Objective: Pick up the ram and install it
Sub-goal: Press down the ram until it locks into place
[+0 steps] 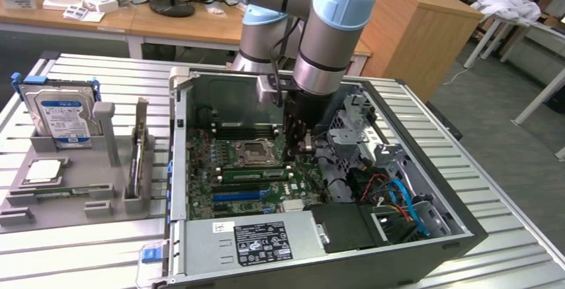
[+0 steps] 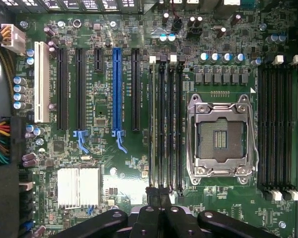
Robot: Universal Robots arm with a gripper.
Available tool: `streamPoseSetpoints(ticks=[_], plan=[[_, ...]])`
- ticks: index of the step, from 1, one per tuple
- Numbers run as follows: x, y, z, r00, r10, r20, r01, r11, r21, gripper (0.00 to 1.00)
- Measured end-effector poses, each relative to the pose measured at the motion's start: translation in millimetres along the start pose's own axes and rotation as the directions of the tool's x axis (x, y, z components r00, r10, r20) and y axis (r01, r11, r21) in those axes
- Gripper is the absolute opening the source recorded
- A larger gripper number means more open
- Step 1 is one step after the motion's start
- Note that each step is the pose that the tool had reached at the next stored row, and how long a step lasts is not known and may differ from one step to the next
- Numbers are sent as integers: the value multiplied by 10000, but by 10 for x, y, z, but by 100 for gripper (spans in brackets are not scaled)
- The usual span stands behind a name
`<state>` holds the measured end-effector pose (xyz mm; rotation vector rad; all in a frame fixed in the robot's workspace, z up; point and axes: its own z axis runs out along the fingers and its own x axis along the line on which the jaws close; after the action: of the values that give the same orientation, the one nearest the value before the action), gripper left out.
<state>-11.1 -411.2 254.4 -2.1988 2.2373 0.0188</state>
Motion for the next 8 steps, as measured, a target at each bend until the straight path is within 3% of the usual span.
streamPoseSetpoints(ticks=[8], plan=[[0, 0, 49, 10000, 0, -1, 0, 10000, 0, 11]])
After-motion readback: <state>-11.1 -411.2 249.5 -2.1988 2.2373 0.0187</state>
